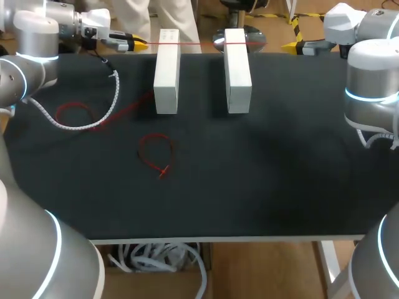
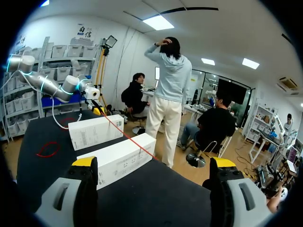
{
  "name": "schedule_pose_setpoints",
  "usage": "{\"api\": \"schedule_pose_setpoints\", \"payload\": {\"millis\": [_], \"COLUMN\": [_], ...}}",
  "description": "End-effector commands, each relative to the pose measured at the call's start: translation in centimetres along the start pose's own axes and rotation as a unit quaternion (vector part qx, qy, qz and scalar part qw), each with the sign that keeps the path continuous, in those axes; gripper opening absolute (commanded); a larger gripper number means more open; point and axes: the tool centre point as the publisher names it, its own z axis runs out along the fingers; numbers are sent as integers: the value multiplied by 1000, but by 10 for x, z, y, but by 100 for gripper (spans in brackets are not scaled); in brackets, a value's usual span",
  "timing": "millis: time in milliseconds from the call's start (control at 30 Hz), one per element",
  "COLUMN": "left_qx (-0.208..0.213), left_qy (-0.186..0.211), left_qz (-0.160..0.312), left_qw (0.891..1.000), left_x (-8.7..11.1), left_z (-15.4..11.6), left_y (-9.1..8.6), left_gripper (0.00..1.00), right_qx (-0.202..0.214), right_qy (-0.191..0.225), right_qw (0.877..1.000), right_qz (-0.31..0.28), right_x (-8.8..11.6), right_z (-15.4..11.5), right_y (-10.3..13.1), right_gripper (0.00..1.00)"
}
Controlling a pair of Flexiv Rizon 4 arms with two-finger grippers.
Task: Grab the tape and strap the tape.
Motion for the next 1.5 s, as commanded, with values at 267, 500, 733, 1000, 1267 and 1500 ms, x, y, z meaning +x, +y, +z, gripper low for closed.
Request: {"api": "schedule_pose_setpoints", "payload": {"millis": [267, 500, 733, 1000, 1267, 1500], "left_qx": [2, 9, 48, 53, 99, 135], "left_qy": [84, 89, 89, 76, 32, -30], "left_qz": [-2, -2, -17, -21, -7, -8], "left_qw": [996, 996, 995, 995, 995, 990], "left_x": [-7, -2, 26, 74, 104, 122], "left_z": [2, -1, -18, -32, -32, -25], "left_y": [0, -3, -28, -60, -122, -177], "left_gripper": [4, 0, 0, 0, 0, 0], "right_qx": [0, 0, 0, 0, 0, 0], "right_qy": [0, 0, 0, 0, 0, 0], "right_qw": [1000, 1000, 1000, 1000, 1000, 1000], "right_qz": [0, 0, 0, 0, 0, 0], "right_x": [0, 0, 0, 0, 0, 0], "right_z": [0, 0, 0, 0, 0, 0], "right_y": [0, 0, 0, 0, 0, 0], "right_gripper": [100, 100, 100, 100, 100, 100]}}
